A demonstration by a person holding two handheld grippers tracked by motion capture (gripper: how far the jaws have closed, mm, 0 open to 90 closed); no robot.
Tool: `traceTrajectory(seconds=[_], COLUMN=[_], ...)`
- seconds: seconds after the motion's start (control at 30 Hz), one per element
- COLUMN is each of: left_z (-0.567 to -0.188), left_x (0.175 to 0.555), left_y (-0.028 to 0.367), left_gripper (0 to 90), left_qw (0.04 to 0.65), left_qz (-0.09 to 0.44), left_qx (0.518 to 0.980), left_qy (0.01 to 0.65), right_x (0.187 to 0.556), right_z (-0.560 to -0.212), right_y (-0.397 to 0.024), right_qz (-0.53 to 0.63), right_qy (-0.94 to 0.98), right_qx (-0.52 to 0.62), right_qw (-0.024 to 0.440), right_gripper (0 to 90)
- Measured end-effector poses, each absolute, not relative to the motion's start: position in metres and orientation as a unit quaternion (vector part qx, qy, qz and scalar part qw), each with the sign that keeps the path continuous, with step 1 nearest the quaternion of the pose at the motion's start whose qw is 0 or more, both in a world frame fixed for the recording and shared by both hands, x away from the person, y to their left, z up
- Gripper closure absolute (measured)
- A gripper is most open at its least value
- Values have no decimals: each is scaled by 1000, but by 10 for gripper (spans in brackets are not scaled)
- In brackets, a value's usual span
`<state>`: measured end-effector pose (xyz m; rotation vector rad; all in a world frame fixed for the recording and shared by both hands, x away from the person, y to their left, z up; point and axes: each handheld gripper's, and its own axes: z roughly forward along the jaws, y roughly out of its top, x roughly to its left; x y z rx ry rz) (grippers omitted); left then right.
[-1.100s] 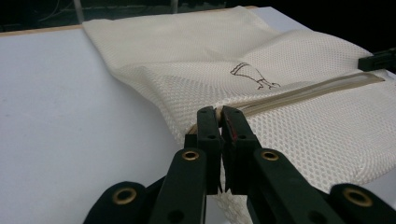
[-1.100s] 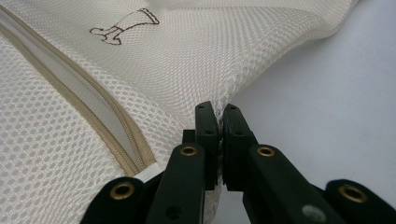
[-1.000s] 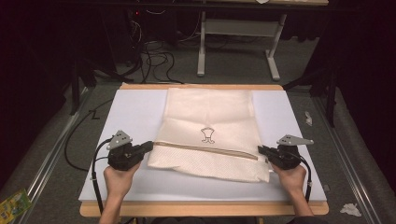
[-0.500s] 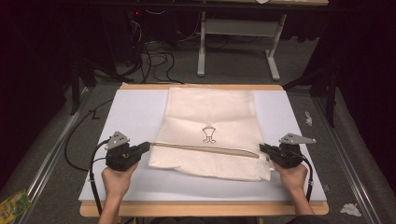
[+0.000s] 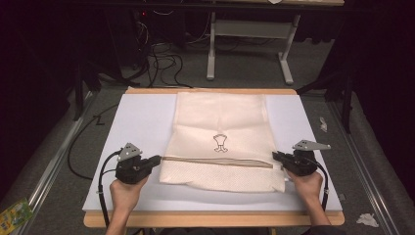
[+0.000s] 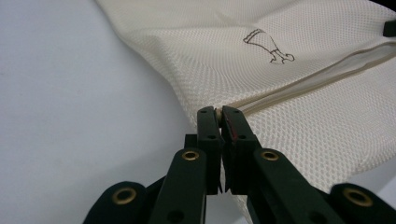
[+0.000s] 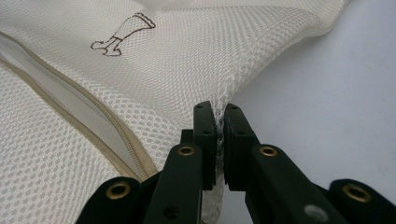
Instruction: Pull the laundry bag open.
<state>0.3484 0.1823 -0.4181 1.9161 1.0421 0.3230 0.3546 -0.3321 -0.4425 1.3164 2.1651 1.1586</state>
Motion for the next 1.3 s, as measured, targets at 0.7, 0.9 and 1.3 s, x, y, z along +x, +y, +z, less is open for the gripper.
traceTrajectory(seconds=[0.7, 0.9, 1.3], left_z=[-438, -445, -440], left_x=[345, 345, 344], left_y=[176, 169, 163], left_gripper=[861, 859, 695], left_qw=[431, 415, 417], left_qz=[127, 129, 154], left_qx=[785, 796, 799], left_qy=[426, 421, 404], right_x=[362, 361, 351], right_z=[-452, -452, -440], right_y=[-333, -334, -343], right_qz=[388, 389, 412], right_qy=[770, 761, 742], right_qx=[480, 494, 492], right_qw=[161, 161, 195], right_gripper=[815, 702, 622])
